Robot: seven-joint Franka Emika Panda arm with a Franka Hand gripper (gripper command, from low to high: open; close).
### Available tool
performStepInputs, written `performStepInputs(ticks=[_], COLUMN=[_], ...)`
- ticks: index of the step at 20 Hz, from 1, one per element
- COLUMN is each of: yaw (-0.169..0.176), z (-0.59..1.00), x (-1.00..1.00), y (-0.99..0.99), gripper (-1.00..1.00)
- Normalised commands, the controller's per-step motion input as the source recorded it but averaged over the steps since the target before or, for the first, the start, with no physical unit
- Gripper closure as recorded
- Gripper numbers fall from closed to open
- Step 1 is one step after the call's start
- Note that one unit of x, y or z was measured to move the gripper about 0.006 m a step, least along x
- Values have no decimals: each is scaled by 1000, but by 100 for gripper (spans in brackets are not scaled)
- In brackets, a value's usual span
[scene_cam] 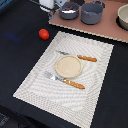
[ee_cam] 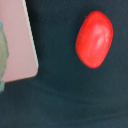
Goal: Place the fish, sausage, and tomato into the frying pan.
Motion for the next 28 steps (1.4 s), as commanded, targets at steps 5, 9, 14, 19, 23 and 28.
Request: performStepInputs(ticks=[5,9,14,19,23,28], yaw=[-106,-75,-82,-102,-96,-68], z=[-455,-486,-406,-361,-366,-314], x=[-510,-584,-587,-437,-157,-21], y=[-345,-285,-97,-38,0,0], gripper=[-100,-100,-100,-100,-100,-100])
